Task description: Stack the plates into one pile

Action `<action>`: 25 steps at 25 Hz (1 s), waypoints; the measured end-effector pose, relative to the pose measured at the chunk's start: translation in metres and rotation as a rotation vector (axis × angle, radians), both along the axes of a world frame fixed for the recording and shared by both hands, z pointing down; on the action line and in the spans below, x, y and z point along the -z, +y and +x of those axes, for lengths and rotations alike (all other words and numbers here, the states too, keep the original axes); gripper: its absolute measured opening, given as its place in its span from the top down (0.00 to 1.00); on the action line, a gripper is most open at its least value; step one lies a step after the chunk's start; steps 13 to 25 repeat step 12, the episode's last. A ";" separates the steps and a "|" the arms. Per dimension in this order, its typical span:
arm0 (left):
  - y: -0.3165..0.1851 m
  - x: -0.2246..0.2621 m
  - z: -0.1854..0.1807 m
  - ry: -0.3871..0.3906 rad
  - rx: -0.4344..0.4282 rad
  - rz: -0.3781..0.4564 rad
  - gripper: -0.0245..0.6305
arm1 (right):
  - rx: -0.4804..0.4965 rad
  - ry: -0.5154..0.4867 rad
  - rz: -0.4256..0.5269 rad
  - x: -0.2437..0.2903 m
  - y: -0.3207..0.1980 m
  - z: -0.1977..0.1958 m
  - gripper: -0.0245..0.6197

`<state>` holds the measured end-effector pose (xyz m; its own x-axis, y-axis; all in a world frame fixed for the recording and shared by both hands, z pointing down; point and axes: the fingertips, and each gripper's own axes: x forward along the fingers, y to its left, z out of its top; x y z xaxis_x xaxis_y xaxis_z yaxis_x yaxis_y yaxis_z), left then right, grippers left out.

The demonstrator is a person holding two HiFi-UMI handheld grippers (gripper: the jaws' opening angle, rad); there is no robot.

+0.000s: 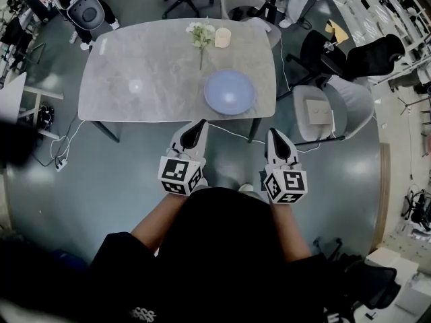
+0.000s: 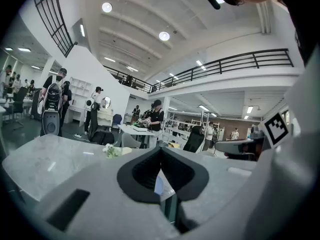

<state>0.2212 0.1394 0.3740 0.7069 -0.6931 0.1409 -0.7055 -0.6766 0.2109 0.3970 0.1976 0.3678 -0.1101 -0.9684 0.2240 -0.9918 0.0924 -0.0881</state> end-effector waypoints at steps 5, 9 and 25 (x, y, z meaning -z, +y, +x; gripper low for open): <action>0.001 0.003 -0.002 -0.001 0.000 0.008 0.94 | -0.006 -0.007 0.005 0.001 0.004 0.000 0.94; 0.001 0.001 -0.005 -0.004 -0.006 0.013 0.94 | -0.007 -0.008 0.013 0.001 0.004 -0.004 0.94; 0.000 0.000 -0.006 -0.006 -0.015 0.020 0.94 | -0.011 -0.008 0.019 0.001 0.002 -0.008 0.94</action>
